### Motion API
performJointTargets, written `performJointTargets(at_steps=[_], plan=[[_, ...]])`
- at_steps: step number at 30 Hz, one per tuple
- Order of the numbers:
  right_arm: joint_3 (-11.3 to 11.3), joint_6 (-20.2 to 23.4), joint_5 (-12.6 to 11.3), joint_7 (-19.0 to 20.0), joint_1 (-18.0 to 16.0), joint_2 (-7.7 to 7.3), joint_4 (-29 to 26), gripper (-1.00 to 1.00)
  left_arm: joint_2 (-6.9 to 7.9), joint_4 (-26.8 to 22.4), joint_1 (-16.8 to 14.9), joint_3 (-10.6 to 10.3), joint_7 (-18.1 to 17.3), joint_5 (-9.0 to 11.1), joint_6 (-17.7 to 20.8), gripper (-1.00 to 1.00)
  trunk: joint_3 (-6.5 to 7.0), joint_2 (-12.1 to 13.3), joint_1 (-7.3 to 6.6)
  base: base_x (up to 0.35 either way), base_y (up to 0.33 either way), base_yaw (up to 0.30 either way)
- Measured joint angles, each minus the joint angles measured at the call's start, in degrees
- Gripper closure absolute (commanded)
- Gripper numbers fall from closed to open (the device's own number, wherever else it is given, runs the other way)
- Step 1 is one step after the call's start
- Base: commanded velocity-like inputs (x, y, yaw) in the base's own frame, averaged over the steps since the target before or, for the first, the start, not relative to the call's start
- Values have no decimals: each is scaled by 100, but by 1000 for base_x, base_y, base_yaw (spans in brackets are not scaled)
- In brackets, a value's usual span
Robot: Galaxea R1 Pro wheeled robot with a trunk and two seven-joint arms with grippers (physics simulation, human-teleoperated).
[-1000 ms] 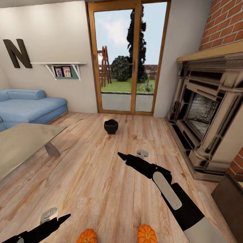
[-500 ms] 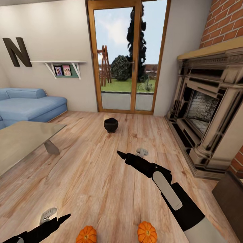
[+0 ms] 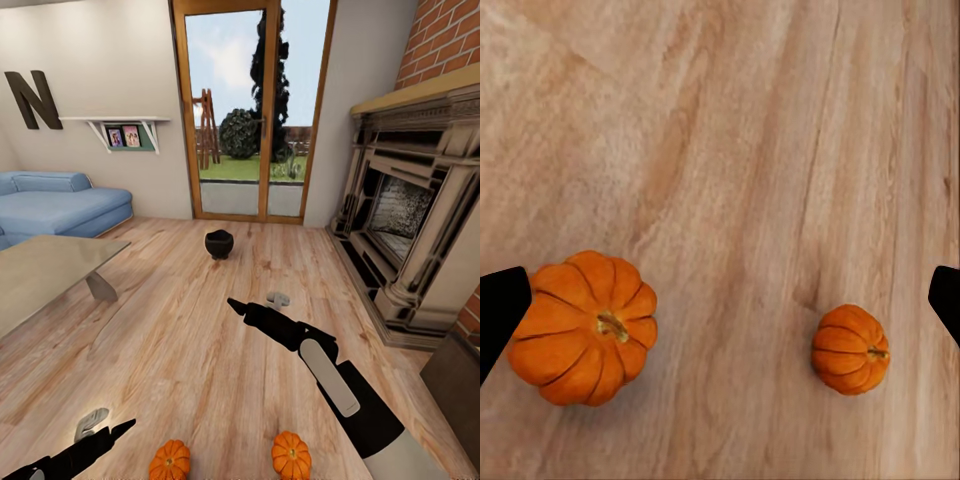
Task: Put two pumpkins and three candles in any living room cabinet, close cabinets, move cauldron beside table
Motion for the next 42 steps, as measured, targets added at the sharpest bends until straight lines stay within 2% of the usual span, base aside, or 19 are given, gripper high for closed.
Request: performJointTargets(at_steps=[4, 8, 26, 42], plan=[[22, -3, 1, -2, 0, -1, -6, -100, -7, -1, 0, 85, 520, 2, -6, -100, -72, -160, 88, 0, 0, 0], [32, -14, 0, -3, 0, 31, -6, -100, -8, -1, 0, 102, 669, 3, -7, -100, -144, -321, 176, 0, 0, 0], [35, -42, 1, 1, 0, 42, 4, -100, -9, -8, -1, 106, 640, 18, -7, -100, -467, -1043, 571, 0, 0, 0], [26, -28, 10, -3, -1, 42, -31, -100, -15, -43, -1, 101, 636, 17, -7, -100, -820, -1073, 617, 0, 0, 0]])
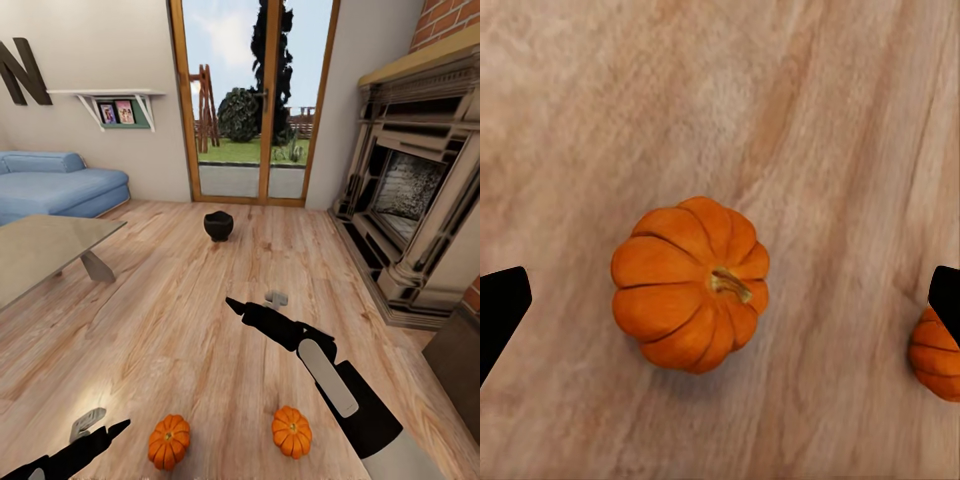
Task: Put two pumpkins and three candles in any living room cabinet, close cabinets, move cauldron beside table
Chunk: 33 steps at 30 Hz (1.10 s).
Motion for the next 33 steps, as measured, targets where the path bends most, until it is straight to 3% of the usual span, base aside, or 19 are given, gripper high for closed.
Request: performJointTargets(at_steps=[9, 13, 17, 24, 33], plan=[[13, 57, -14, 0, 1, -1, -278, -100, 14, -57, -3, -16, -18, 11, 37, -100, -199, -12, 23, 0, 0, 0], [166, 66, -40, 0, 1, 0, -337, -100, 76, -320, -83, -11, -262, 24, 117, -100, -288, -18, 33, 0, 0, 0], [266, 71, -68, 0, 1, -3, -397, -100, 139, -586, -562, 1, -434, 17, 758, -100, -376, -23, 44, 0, 0, 0], [279, 72, -83, -1, 1, -31, -430, -100, 104, -613, -695, 11, -484, 9, 1028, -100, -532, -32, 62, 0, 0, 0], [286, 72, -87, -6, 1, -43, -545, -100, 265, -586, -703, 27, -591, 373, 1076, -100, -732, -44, 85, 0, 0, 0]])
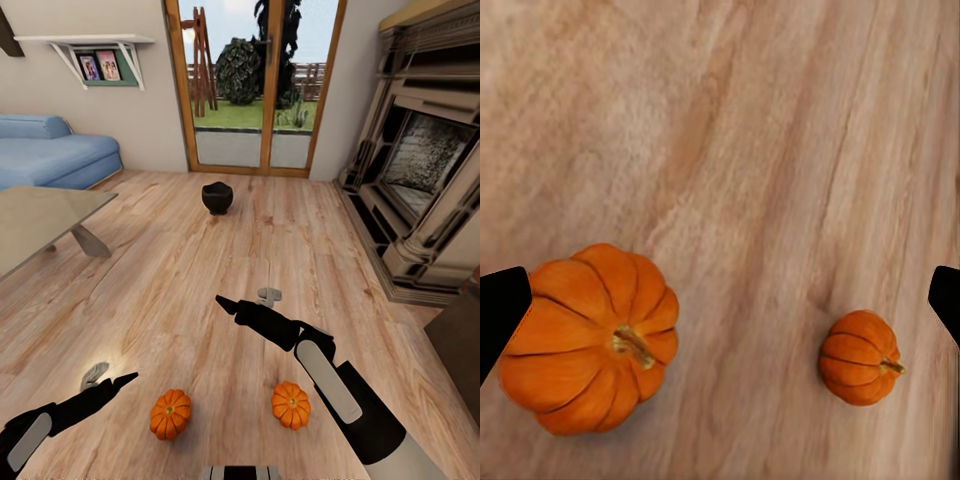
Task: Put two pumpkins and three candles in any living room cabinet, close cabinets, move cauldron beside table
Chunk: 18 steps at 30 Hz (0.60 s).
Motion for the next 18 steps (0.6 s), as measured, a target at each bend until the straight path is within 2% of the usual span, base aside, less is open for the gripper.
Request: performJointTargets(at_steps=[6, 13, 18], plan=[[26, 0, 0, -2, 0, 14, -10, -100, 104, 1, 0, -1, -2, 294, 44, -100, -133, -8, 15, 0, 0, 0], [118, 0, 0, -2, 0, 17, -49, -100, 126, 1, -18, 4, 40, 362, 225, -100, -288, -17, 33, 0, 0, 0], [128, 2, 0, -2, 0, 15, -98, -100, 131, -1, -26, 173, 99, 446, 442, -100, -399, -24, 46, 0, 0, 0]])
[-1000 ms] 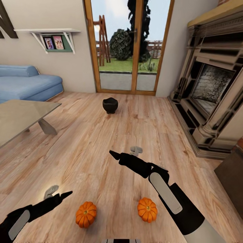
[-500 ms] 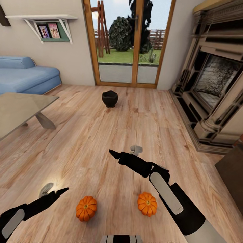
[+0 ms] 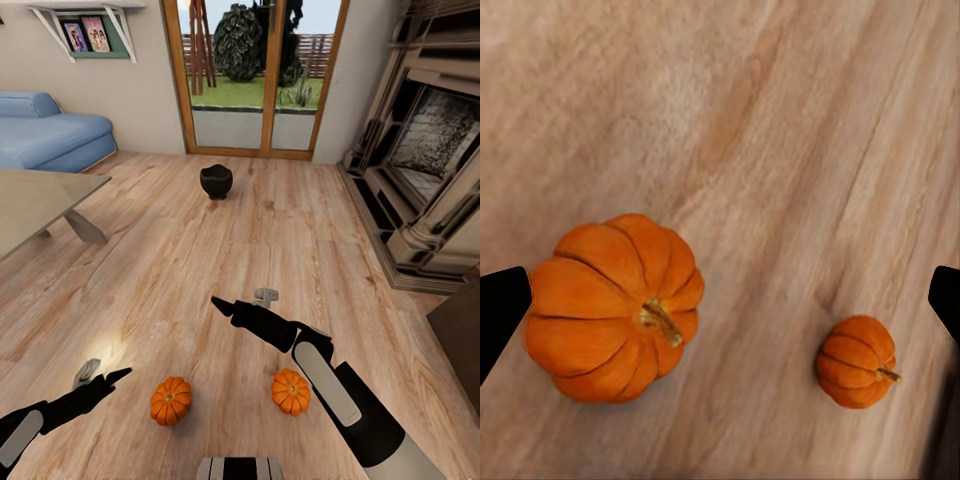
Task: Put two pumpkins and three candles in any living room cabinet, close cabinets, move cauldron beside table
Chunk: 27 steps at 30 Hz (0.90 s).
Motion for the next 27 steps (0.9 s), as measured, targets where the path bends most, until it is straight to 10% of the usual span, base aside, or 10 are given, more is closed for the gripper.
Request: performJointTargets(at_steps=[27], plan=[[157, -5, 2, -14, 0, -7, 13, -100, -128, 9, -1, 74, 671, -26, -41, -100, -599, -36, 70, 0, 0, 0]])
